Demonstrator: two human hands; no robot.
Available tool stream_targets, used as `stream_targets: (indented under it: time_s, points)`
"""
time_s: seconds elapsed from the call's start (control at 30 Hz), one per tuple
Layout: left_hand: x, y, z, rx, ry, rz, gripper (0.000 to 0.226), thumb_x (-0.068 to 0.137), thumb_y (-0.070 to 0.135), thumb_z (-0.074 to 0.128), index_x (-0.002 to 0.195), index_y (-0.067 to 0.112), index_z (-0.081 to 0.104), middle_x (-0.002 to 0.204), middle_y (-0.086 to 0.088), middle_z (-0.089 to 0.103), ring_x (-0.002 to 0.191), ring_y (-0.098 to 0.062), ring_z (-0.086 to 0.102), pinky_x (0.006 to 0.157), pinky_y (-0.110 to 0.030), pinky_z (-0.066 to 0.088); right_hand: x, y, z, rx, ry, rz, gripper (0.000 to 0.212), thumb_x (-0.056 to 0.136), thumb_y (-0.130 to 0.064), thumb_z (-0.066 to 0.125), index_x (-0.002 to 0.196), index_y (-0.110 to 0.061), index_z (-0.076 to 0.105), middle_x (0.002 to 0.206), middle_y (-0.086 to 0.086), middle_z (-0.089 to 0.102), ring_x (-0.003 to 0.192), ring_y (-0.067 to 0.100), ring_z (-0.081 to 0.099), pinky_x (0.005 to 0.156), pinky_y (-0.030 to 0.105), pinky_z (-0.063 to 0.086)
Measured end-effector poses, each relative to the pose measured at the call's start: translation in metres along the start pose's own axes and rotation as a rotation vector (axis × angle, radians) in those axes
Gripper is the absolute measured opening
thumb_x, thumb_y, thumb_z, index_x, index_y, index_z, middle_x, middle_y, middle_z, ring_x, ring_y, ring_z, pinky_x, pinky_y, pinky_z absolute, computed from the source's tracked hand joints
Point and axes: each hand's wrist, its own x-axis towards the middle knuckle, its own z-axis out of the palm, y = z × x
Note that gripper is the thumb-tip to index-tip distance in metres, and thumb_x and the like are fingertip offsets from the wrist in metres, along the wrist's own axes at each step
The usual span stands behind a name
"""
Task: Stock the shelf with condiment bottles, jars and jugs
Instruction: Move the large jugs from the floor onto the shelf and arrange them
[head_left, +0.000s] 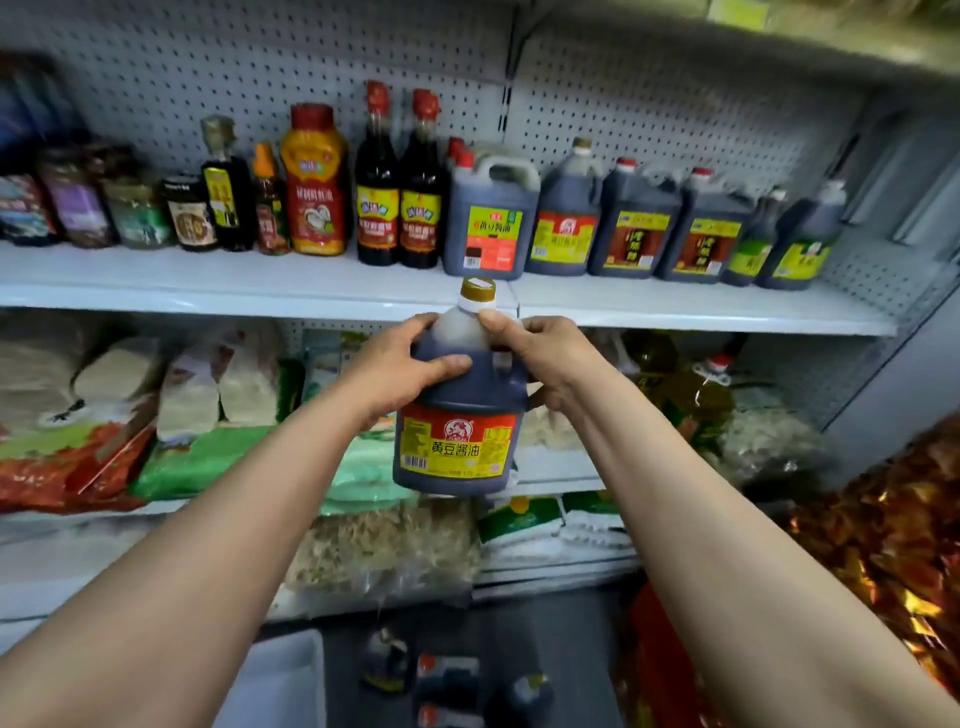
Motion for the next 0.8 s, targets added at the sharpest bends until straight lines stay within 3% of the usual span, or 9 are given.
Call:
stream_targets:
  time_s: [0.07,0.2,0.3,0.37,0.47,0.6,0.7,0.8]
  points:
    - [0.024,0.018,0.014,0.045,0.03,0.022,0.064,0.077,0.041,0.08,0.135,0.031,0.053,0.122,0.004,0.066,0.109,-0.017,0.062,0.096,-0.04,0.052,0.023,-0.004,-0.024,0.041,-0.023,-0.019,0.065,0.079,-0.051,0.077,0.106,0.007,0.065,0.078,0.01,0.065,0.059,0.021,0.062,0.054,0.034,0.053]
    - [0.079,0.06,0.054,0.129,0.065,0.009,0.066,0.076,0.045,0.079,0.136,0.031,0.055,0.124,0.001,0.066,0.11,-0.019,0.063,0.097,-0.04,0.051,0.077,-0.011,-0.083,0.085,-0.065,-0.026,0.04,0.083,-0.045,0.076,0.085,-0.005,0.067,0.068,0.003,0.069,0.038,0.011,0.059,0.037,0.022,0.045]
    - [0.13,0.091,0.085,0.135,0.039,0.049,0.057,0.079,0.041,0.078,0.131,0.027,0.06,0.121,0.002,0.068,0.11,-0.018,0.064,0.098,-0.039,0.051,0.124,-0.023,-0.134,0.002,-0.039,-0.066,0.039,0.082,-0.05,0.075,0.078,-0.011,0.069,0.073,0.0,0.071,0.042,0.01,0.062,0.04,0.022,0.048]
    - [0.165,0.106,0.104,0.091,0.07,0.07,0.052,0.079,0.039,0.079,0.127,0.027,0.062,0.116,0.005,0.069,0.107,-0.016,0.065,0.095,-0.037,0.052,0.16,-0.036,-0.162,-0.039,-0.054,-0.089,0.04,0.08,-0.054,0.075,0.077,-0.014,0.068,0.072,-0.002,0.07,0.05,0.016,0.064,0.05,0.032,0.055]
    - [0.218,0.12,0.12,0.031,0.118,0.067,0.054,0.074,0.042,0.081,0.123,0.028,0.062,0.112,0.006,0.071,0.102,-0.015,0.066,0.092,-0.042,0.054,0.209,-0.054,-0.187,-0.017,-0.105,-0.118,0.049,0.079,-0.055,0.075,0.091,-0.008,0.071,0.09,0.005,0.072,0.066,0.022,0.063,0.065,0.047,0.056]
    - [0.284,0.134,0.131,0.121,0.185,0.105,0.064,0.072,0.049,0.08,0.13,0.03,0.057,0.113,0.011,0.065,0.103,-0.013,0.062,0.093,-0.038,0.052,0.267,-0.061,-0.207,0.157,-0.106,-0.17,0.041,0.083,-0.045,0.076,0.082,-0.005,0.067,0.063,0.005,0.069,0.054,0.021,0.064,0.048,0.037,0.055]
    - [0.322,0.132,0.141,0.149,0.171,0.125,0.067,0.074,0.047,0.08,0.133,0.026,0.055,0.123,0.002,0.064,0.109,-0.02,0.061,0.095,-0.038,0.051,0.308,-0.055,-0.215,0.069,-0.007,-0.238,0.051,0.084,-0.051,0.073,0.087,-0.001,0.067,0.07,0.009,0.063,0.071,0.023,0.06,0.065,0.047,0.056]
    - [0.348,0.112,0.151,0.233,0.167,0.101,0.075,0.076,0.046,0.079,0.141,0.022,0.05,0.134,-0.002,0.061,0.12,-0.023,0.058,0.101,-0.038,0.047,0.338,-0.038,-0.211,-0.13,0.095,-0.307,0.044,0.084,-0.057,0.069,0.083,-0.012,0.067,0.076,0.001,0.063,0.077,0.019,0.058,0.067,0.033,0.048]
